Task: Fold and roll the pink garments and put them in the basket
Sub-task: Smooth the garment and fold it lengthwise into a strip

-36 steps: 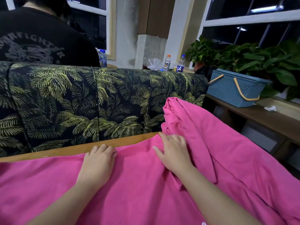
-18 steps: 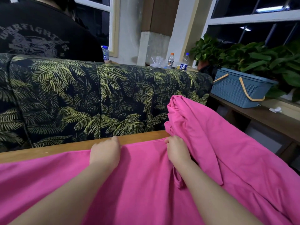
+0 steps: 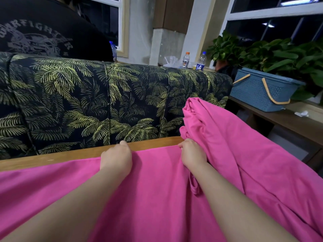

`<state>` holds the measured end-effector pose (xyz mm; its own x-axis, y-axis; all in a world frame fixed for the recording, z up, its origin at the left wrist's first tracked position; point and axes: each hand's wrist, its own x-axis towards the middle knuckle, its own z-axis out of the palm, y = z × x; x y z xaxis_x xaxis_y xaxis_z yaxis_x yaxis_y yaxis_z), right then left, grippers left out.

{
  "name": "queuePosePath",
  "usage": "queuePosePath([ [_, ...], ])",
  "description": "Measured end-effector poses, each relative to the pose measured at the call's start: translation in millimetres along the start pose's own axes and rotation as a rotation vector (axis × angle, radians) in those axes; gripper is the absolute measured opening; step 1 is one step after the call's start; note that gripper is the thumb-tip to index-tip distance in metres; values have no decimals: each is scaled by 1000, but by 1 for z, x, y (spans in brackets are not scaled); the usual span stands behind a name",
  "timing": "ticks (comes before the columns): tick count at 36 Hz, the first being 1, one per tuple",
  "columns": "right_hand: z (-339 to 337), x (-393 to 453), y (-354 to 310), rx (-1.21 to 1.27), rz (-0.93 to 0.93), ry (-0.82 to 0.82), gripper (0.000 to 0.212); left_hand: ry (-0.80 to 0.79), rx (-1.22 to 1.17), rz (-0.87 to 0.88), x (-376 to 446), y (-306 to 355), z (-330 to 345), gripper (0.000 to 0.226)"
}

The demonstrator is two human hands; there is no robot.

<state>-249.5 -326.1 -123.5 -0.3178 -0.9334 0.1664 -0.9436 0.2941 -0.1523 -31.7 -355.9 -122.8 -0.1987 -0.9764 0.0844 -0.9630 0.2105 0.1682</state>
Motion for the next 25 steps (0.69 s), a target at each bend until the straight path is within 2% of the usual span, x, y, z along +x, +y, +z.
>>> queuePosePath([
  [3,-3,1,-4,-28,11,-53,39,20,102,-36,-4,7,-2,23],
  [6,-5,1,-5,-44,20,-120,40,155,222,107,-12,22,-4,31],
  [8,-7,1,-6,-53,22,-160,41,152,115,317,-20,43,2,35],
  [10,-7,0,-7,-63,11,-172,40,15,-117,434,-33,68,11,39],
  [12,-8,-2,-6,-49,-18,-171,39,-168,-228,406,-45,86,17,50],
  [13,-9,-4,-5,-18,-33,-162,40,-200,-192,392,-48,90,21,53],
  [15,-14,-14,-1,102,-48,-113,44,-172,-108,391,-50,93,27,54],
  [19,-29,-61,9,351,-46,15,49,-148,-86,361,-47,98,27,50],
  [25,-38,-124,27,445,10,25,53,-174,-40,278,-43,116,21,49],
])
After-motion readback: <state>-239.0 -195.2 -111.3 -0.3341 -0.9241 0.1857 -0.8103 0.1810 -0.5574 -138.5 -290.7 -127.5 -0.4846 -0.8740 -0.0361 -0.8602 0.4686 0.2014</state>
